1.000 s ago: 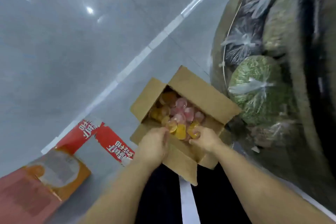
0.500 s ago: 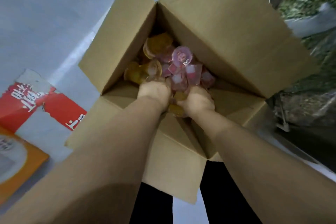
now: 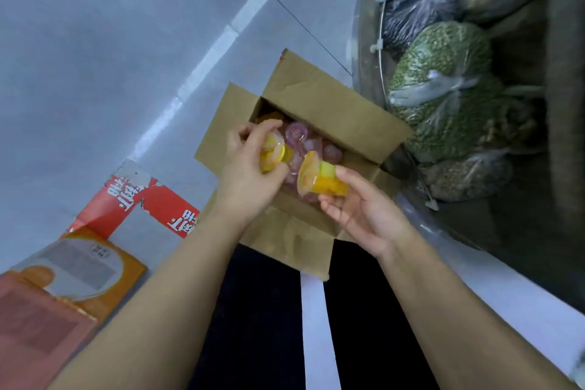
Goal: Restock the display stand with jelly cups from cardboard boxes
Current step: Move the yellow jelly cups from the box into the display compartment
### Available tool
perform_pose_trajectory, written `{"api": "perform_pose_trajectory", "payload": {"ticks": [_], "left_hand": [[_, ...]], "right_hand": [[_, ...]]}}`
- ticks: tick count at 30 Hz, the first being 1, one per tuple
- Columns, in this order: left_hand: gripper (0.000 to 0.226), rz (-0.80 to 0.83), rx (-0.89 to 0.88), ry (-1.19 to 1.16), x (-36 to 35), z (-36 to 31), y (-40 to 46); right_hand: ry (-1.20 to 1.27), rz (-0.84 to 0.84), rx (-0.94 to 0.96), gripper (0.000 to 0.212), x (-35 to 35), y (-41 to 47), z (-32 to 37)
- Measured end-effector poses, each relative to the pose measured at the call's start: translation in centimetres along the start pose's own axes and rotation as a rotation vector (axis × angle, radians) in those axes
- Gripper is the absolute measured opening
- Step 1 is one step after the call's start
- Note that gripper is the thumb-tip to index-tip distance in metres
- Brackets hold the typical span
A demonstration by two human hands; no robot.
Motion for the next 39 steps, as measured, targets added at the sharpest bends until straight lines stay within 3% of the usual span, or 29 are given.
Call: {"api": "perform_pose_trajectory", "payload": {"ticks": [4,9,14,20,24,27,30,33,36,39], "left_hand": [[0.056,-0.113,-0.154,-0.141,8.0,-9.8,-8.1],[0.073,-0.244,-0.404,-0.173,16.8,-24.2,-17.8],[0.058,-0.163,-0.728,-0.143,19.2,-37.7,-26.6],[0.062,0.144,-0.998,-0.112,13.0,-47.3,-33.8],[0.063,0.330,-1.086,-0.039,6.7,-50.8,-36.8],[0.064,0.373,-1.265,0.085,2.6,-53.5,-39.2],[0.060,0.385,-1.365,0.215,-1.0,-56.2,-40.8],[0.063,0.397,-1.315,0.333,-4.1,-58.6,-40.9],[0.063,0.470,-1.295,0.488,-6.7,-59.5,-40.4],[0.062,0.457,-1.326,0.629,-8.6,-59.6,-39.7]], "right_hand": [[0.067,0.272,0.106,0.016,-7.4,-10.6,7.5],[-0.031,0.615,0.330,0.069,-14.3,-26.0,18.0],[-0.211,0.649,0.650,0.048,-14.0,-38.8,24.6],[-0.390,0.298,1.105,0.049,-7.3,-48.6,30.3],[-0.494,-0.008,1.228,0.049,0.0,-52.5,32.3],[-0.582,-0.257,1.309,0.069,5.3,-54.9,33.7],[-0.726,-0.495,1.350,0.069,9.0,-56.2,35.2],[-0.854,-0.720,1.302,0.058,11.6,-55.9,36.4],[-0.938,-0.810,1.220,0.054,13.3,-55.1,36.9],[-1.085,-0.886,1.254,0.050,13.4,-54.8,37.1]]}}
Point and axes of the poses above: each hand's wrist, its own y-axis towards the middle knuckle, its own x-axis out of the back of the hand, z = x × y, the point moved 5 cm from there along y, towards the middle knuckle, and after that the axes turned 9 degrees about x, right-handed, at the moved point
